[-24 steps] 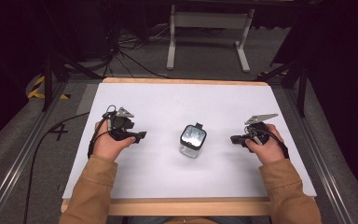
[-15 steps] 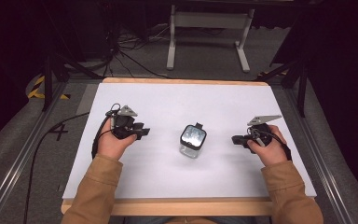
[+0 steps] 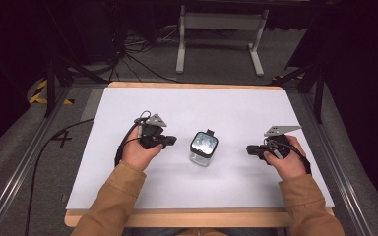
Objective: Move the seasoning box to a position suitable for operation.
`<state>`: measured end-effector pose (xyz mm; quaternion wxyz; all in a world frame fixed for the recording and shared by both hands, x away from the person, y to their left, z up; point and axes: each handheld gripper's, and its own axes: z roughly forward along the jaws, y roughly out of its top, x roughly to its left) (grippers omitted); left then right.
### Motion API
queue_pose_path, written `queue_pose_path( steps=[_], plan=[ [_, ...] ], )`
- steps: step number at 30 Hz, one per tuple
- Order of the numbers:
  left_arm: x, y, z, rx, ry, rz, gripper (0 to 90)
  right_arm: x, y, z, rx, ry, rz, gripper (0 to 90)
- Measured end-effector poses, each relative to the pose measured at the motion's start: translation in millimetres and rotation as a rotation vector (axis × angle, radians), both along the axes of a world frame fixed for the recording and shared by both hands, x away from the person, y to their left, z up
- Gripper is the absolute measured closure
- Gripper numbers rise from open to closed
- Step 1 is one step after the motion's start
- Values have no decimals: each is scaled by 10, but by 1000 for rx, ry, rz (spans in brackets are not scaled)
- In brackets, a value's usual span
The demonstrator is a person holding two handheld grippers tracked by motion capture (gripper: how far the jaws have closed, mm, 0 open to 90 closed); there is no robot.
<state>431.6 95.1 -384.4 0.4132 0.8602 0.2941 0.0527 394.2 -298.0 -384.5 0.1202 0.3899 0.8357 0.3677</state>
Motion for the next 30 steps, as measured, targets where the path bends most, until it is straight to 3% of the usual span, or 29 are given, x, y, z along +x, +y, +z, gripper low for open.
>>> queue_pose_path(
  steps=[7,12,13,21,29,30],
  plan=[
    [46,-238,-74,27,22,-74,898,-94,-50,-29,-6,7,-7,848],
    [82,-326,-125,45,39,-91,897,-146,-86,-32,-5,4,-16,846],
    [81,-344,-146,28,43,-87,896,-149,-93,-35,-4,3,-16,846],
    [86,-364,-153,36,41,-81,898,-141,-75,-66,-6,11,-11,840],
    [53,-384,-146,40,70,-123,898,-129,-30,-100,-12,18,3,838],
    [47,-387,-134,56,76,-138,898,-129,-30,-101,-12,18,3,837]
  ],
)
